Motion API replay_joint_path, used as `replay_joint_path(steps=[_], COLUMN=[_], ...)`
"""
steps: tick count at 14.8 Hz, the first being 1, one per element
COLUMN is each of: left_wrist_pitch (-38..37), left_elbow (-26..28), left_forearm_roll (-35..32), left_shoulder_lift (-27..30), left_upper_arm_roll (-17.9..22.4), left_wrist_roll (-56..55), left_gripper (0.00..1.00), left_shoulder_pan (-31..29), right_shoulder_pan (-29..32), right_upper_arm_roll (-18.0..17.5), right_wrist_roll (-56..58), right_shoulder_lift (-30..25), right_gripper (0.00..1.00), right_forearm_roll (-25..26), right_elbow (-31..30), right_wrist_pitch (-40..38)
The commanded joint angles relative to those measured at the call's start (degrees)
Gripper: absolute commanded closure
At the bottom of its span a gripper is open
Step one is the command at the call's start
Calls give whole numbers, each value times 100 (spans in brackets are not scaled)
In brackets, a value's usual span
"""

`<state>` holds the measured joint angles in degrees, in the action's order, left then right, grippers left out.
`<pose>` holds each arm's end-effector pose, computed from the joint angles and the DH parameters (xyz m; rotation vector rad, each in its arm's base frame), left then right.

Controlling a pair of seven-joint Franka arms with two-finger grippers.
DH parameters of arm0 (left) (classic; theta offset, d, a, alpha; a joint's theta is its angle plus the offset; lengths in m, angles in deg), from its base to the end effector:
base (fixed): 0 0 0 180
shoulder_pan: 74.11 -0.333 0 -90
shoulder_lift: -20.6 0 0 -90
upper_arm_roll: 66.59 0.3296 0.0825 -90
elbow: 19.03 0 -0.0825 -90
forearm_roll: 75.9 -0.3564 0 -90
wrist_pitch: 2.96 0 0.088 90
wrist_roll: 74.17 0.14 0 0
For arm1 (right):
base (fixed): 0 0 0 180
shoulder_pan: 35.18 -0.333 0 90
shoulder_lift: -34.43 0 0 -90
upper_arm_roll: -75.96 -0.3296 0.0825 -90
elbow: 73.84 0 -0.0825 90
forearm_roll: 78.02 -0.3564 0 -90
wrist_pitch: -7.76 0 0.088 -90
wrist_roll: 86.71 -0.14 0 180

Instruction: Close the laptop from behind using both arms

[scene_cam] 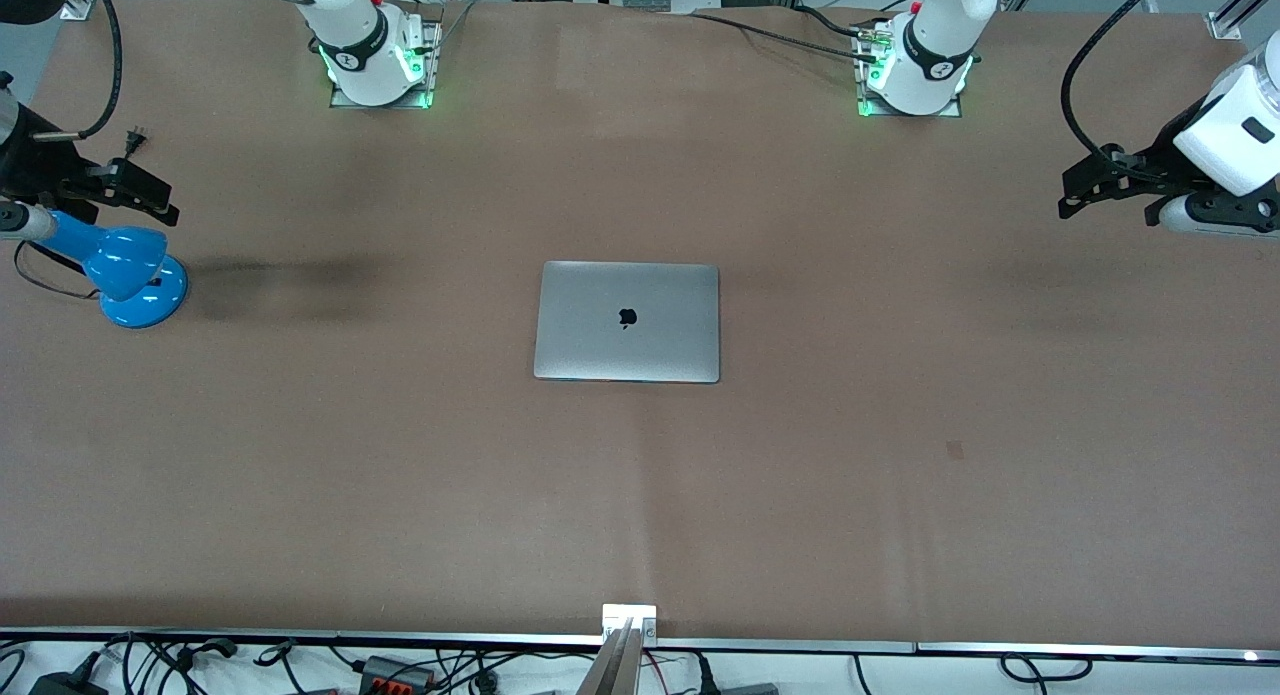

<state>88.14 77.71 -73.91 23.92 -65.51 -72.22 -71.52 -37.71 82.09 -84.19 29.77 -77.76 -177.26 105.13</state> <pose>0.5059 -0.0179 0.5846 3.1037 -0.0917 -0.0627 0.5038 -0.0340 0.5531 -3.1357 0.0278 0.0384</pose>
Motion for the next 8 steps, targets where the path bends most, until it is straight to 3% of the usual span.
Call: replay_joint_path(steps=[1, 8], left_wrist_pitch=[-136, -144], left_elbow=[-173, -173], left_forearm_roll=[-67, -67], left_shoulder_lift=[-59, -59], left_upper_arm_roll=[6, -29], left_wrist_roll=[113, 121], left_gripper=[0, 0], left_shoulder_pan=[31, 40], right_shoulder_pan=[25, 16], right_upper_arm_roll=[-50, -50], right_wrist_roll=[47, 47], right_shoulder_lift=[-88, -123], right_gripper=[0, 0], right_forearm_roll=[70, 70], right_elbow=[-72, -72], right_wrist_pitch=[-8, 10])
